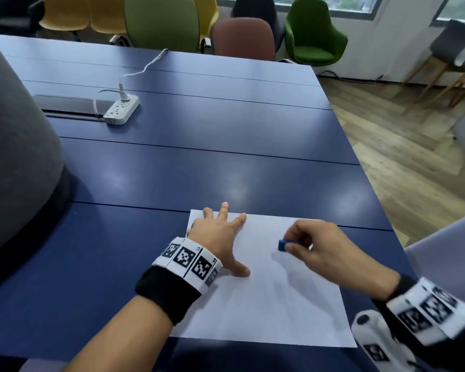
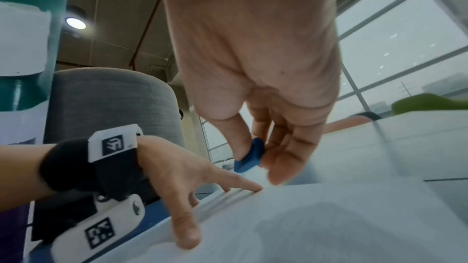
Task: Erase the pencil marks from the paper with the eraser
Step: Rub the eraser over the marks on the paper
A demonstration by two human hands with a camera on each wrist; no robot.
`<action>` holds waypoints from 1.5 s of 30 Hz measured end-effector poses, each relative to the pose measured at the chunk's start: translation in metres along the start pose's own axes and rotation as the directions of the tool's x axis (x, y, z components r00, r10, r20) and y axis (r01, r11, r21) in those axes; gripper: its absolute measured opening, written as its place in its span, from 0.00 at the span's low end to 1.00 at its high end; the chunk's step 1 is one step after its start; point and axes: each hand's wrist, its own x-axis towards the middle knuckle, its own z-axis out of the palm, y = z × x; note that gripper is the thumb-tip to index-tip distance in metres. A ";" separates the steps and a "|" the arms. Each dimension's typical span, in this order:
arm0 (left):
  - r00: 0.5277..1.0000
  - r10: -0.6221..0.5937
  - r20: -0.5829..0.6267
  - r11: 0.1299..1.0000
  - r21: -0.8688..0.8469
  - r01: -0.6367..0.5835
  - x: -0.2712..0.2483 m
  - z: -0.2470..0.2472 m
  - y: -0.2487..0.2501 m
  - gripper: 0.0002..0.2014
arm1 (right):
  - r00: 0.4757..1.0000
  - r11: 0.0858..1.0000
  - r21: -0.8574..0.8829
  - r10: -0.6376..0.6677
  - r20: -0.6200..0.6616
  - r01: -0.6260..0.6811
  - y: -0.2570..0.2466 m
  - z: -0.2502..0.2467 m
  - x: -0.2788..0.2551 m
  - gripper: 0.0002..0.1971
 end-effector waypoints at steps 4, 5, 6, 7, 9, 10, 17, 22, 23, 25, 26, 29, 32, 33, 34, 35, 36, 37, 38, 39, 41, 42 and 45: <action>1.000 0.004 0.000 0.999 0.035 -0.004 -0.001 -0.001 0.000 0.63 | 0.995 0.999 -0.005 0.033 0.090 -0.033 0.000 0.005 0.047 0.04; 1.000 0.004 -0.008 0.999 0.044 -0.004 -0.002 0.000 0.000 0.63 | 0.994 1.000 -0.024 0.016 0.108 -0.013 0.002 0.009 0.055 0.04; 1.000 0.005 -0.014 0.999 0.052 -0.004 -0.001 0.001 0.000 0.62 | 0.993 0.998 -0.055 -0.008 0.118 0.014 0.003 0.013 0.062 0.04; 1.000 0.004 -0.017 0.998 0.055 -0.003 -0.002 0.002 0.000 0.62 | 0.992 0.996 -0.083 -0.033 0.125 0.044 0.003 0.016 0.069 0.05; 1.000 0.004 -0.012 0.998 0.059 -0.003 -0.002 0.002 0.000 0.62 | 0.990 0.995 -0.071 -0.066 0.125 0.075 0.003 0.019 0.078 0.06; 1.000 0.004 -0.009 0.998 0.059 -0.003 -0.002 0.002 -0.001 0.62 | 0.991 0.996 -0.040 -0.070 0.117 0.076 0.003 0.019 0.081 0.05; 1.000 0.000 0.015 0.999 0.040 0.000 -0.001 0.003 -0.001 0.62 | 0.972 0.996 0.032 -0.089 0.215 0.084 0.001 0.022 0.073 0.09; 1.000 0.002 0.007 0.999 0.049 -0.002 -0.001 0.004 -0.001 0.62 | 0.988 0.996 0.046 -0.082 0.132 0.076 0.000 0.018 0.088 0.08; 1.000 -0.001 0.005 0.999 0.049 0.000 -0.001 0.004 -0.001 0.62 | 0.987 0.995 0.064 -0.080 0.141 0.072 0.000 0.019 0.085 0.08; 1.000 -0.004 0.008 0.999 0.050 0.004 -0.001 0.004 -0.001 0.62 | 0.969 0.993 0.081 -0.104 0.223 0.088 -0.001 0.023 0.071 0.10; 1.000 -0.005 0.011 0.999 0.049 0.004 0.000 0.004 -0.001 0.63 | 0.954 0.992 0.076 -0.117 0.277 0.099 -0.002 0.023 0.065 0.10; 1.000 -0.007 0.014 0.999 0.042 0.007 0.000 0.004 0.000 0.63 | 0.943 0.992 0.022 -0.124 0.310 0.123 -0.004 0.020 0.070 0.09; 1.000 -0.011 0.005 0.999 0.032 0.010 0.001 0.006 0.000 0.63 | 0.976 0.994 0.064 -0.097 0.197 0.086 -0.001 0.020 0.082 0.10; 1.000 -0.011 0.004 0.999 0.031 0.011 0.001 0.007 -0.001 0.63 | 0.979 0.993 0.079 -0.095 0.179 0.082 -0.001 0.021 0.080 0.10; 1.000 -0.012 0.001 0.999 0.029 0.012 0.001 0.007 -0.001 0.63 | 0.977 0.993 0.082 -0.101 0.189 0.087 0.000 0.023 0.075 0.11; 1.000 -0.012 0.003 0.999 0.030 0.012 0.002 0.007 -0.001 0.63 | 0.968 0.992 0.077 -0.113 0.225 0.097 0.001 0.024 0.069 0.11; 1.000 -0.013 0.008 0.999 0.030 0.012 0.002 0.006 0.000 0.63 | 0.953 0.992 0.065 -0.121 0.277 0.107 0.000 0.025 0.063 0.11; 1.000 -0.016 0.013 0.999 0.029 0.015 0.002 0.006 0.000 0.63 | 0.939 0.992 0.052 -0.125 0.321 0.114 -0.001 0.025 0.060 0.11; 1.000 -0.017 0.016 0.999 0.029 0.016 0.002 0.006 0.000 0.63 | 0.936 0.993 0.038 -0.118 0.331 0.112 0.000 0.023 0.061 0.10; 1.000 -0.017 0.017 0.999 0.030 0.017 0.002 0.006 0.000 0.63 | 0.947 0.994 0.033 -0.107 0.302 0.102 0.002 0.021 0.066 0.09; 1.000 -0.016 0.010 1.000 0.027 0.016 0.003 0.006 0.000 0.63 | 0.978 0.996 0.053 -0.080 0.195 0.071 0.007 0.019 0.078 0.08; 1.000 -0.017 0.009 1.000 0.027 0.016 0.003 0.007 0.000 0.63 | 0.985 0.995 0.074 -0.071 0.157 0.060 0.009 0.020 0.080 0.08; 1.000 -0.017 0.015 0.999 0.033 0.016 0.002 0.006 0.000 0.63 | 0.973 0.993 0.081 -0.097 0.212 0.081 0.008 0.024 0.068 0.10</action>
